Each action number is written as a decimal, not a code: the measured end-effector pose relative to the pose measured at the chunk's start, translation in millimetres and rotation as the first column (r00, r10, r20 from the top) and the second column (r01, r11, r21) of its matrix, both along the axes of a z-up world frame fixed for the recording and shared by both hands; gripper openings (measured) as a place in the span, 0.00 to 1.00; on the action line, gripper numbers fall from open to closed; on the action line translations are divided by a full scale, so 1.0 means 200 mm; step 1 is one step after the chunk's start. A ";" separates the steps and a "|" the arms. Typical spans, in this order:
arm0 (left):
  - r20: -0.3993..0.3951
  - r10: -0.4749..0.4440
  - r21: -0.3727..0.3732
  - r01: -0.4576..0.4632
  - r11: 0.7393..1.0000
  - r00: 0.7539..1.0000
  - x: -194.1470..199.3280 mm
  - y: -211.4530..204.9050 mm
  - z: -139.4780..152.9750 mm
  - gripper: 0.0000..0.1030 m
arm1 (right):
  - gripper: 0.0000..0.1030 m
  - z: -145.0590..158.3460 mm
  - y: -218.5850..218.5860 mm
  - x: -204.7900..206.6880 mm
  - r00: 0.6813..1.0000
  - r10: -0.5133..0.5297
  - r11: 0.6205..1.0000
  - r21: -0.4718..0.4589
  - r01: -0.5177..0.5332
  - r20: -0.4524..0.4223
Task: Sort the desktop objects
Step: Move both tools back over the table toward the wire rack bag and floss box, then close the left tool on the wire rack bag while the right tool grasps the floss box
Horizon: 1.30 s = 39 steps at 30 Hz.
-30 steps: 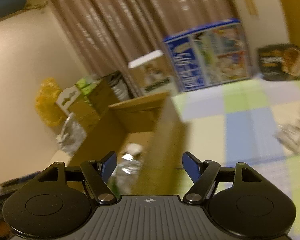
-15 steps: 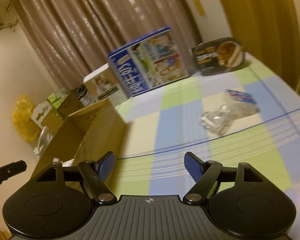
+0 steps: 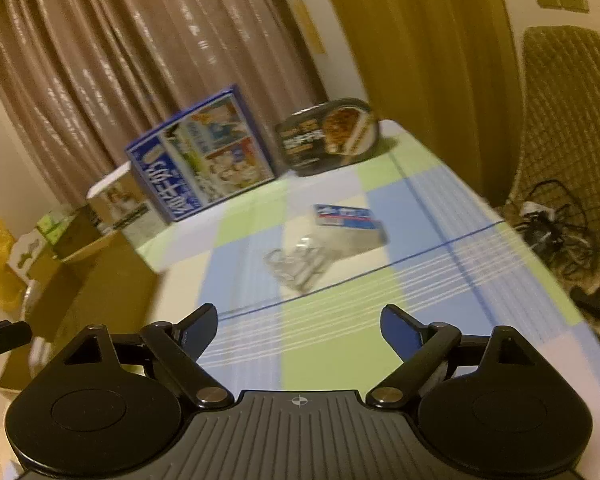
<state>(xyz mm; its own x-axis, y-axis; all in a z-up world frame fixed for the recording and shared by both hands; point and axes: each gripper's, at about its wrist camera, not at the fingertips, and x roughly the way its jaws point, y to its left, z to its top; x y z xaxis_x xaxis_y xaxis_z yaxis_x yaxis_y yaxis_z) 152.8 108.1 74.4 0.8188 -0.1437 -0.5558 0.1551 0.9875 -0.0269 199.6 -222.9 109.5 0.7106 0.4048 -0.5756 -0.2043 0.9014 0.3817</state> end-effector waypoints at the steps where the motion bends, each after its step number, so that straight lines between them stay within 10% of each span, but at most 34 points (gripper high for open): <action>1: -0.006 -0.011 0.002 0.011 1.000 1.000 0.02 -0.03 -0.02 0.86 | 0.85 -0.01 -0.02 0.02 1.000 -0.005 1.000 0.000 0.005 -0.002; 21: -0.085 -0.294 0.090 0.301 0.949 0.952 0.59 -0.59 -0.44 0.89 | 0.86 -0.23 0.01 0.57 0.961 0.277 0.925 -0.278 -0.258 0.030; 39: -0.154 -0.406 0.131 0.425 0.895 0.901 1.10 -0.84 -0.72 0.89 | 0.98 -0.40 0.08 1.08 0.971 0.226 0.971 -0.068 -0.231 -0.073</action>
